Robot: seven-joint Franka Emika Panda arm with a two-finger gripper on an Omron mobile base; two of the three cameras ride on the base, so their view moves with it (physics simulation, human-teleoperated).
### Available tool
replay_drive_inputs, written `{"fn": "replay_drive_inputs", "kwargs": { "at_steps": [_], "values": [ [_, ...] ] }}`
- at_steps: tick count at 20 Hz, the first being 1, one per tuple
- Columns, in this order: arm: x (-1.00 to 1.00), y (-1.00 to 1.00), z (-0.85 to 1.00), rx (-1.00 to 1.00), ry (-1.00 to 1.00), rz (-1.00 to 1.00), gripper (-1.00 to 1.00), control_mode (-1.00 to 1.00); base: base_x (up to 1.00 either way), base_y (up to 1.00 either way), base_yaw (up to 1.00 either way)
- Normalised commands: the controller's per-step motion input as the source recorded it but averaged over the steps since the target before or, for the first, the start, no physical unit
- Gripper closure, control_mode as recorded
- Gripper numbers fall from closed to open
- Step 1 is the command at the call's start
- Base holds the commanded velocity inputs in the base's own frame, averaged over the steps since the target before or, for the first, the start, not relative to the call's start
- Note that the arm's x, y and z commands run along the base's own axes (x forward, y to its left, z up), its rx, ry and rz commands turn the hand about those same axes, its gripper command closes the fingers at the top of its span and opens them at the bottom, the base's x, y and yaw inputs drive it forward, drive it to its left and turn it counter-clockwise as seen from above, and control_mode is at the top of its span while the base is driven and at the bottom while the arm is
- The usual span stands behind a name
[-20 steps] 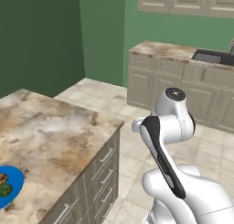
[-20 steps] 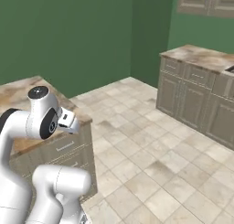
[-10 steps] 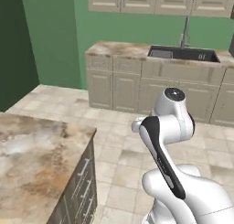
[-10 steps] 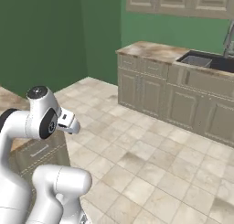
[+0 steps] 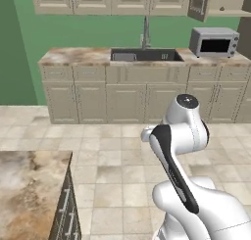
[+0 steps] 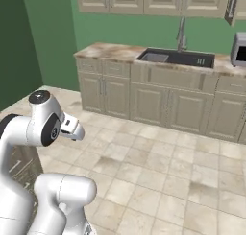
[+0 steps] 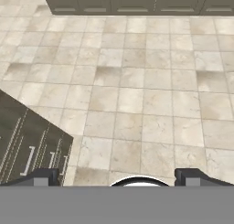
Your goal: Pick the avocado and bread from the counter and place them on the plate. Then pick the jam from the cabinet and place it next to the plate. Lastly close the cabinet door.
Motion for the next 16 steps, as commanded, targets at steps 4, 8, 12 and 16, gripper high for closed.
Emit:
{"fn": "replay_drive_inputs", "kwargs": {
  "at_steps": [4,8,12,16],
  "values": [
    [0.0,0.0,0.0,0.0,0.0,0.0,-1.0,1.0,0.0,0.0,-0.4],
    [0.0,0.0,0.0,0.0,0.0,0.0,-1.0,1.0,0.11,-0.03,-0.24],
    [0.0,0.0,0.0,0.0,0.0,0.0,-1.0,1.0,0.25,-0.12,-0.13],
    [0.0,0.0,0.0,0.0,0.0,0.0,-1.0,1.0,0.34,-0.22,-0.01]
  ]
}}
